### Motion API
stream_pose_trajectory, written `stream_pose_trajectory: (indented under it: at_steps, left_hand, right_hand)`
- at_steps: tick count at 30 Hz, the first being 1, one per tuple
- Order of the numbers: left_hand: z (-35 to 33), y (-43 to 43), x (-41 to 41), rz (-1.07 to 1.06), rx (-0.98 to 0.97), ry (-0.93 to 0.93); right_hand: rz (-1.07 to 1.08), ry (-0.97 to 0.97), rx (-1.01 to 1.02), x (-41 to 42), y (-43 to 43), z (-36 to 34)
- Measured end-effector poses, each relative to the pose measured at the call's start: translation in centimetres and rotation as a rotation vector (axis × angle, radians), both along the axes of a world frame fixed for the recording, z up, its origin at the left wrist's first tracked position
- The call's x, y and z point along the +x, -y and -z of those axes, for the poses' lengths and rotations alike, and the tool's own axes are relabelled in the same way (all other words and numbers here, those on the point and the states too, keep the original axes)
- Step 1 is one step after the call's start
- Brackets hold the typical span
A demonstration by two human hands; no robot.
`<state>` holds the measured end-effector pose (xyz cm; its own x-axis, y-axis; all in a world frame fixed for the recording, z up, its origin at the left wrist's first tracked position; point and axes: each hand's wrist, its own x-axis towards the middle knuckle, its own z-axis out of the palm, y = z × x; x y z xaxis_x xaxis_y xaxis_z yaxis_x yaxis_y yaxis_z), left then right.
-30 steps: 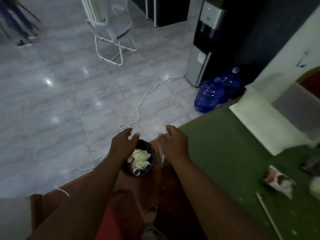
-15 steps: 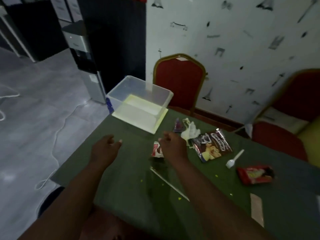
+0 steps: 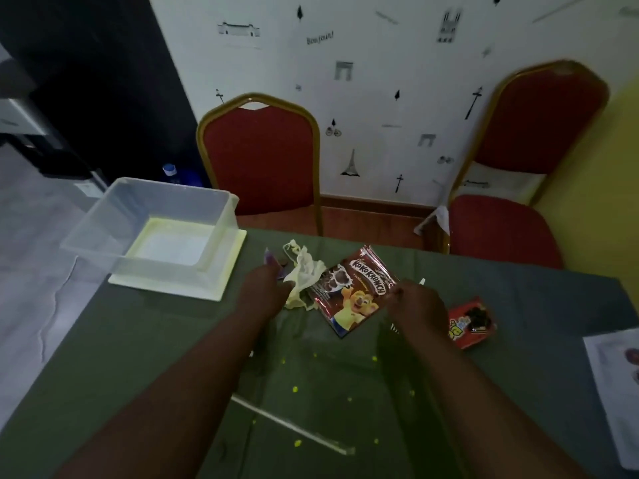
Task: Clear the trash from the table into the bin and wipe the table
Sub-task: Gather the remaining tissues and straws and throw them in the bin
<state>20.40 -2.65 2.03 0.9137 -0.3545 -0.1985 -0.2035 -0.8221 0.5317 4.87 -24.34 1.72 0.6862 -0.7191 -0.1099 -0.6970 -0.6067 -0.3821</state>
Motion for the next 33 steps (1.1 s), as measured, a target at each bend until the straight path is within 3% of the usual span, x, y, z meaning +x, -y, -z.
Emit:
stream_pose_trajectory:
  at_steps: [6, 14, 23, 28, 33]
  left_hand:
    - [3.2, 4.7, 2.2, 0.095, 0.074, 0.050]
    - [5.2, 5.7, 2.3, 0.008, 0.135, -0.001]
    - [3.0, 4.5, 1.9, -0.106, -0.026, 0.053]
    - [0.1, 1.2, 1.1, -0.165, -0.109, 0.086]
    - [-1.2, -2.2, 0.2, -0.224, -0.181, -0.003]
  right_hand:
    - [-0.019, -0.263, -0.169, 1.0, 5.3, 3.0]
    - [-0.002, -0.343, -0.115, 1.7, 5.8, 5.5]
    - [0.061, -0.079, -0.082, 2.0, 4.1, 3.6]
    - [-0.155, 0.075, 0.056, 2.0, -0.4, 1.4]
    - [-0.265, 0.113, 0.219, 1.5, -5.5, 0.8]
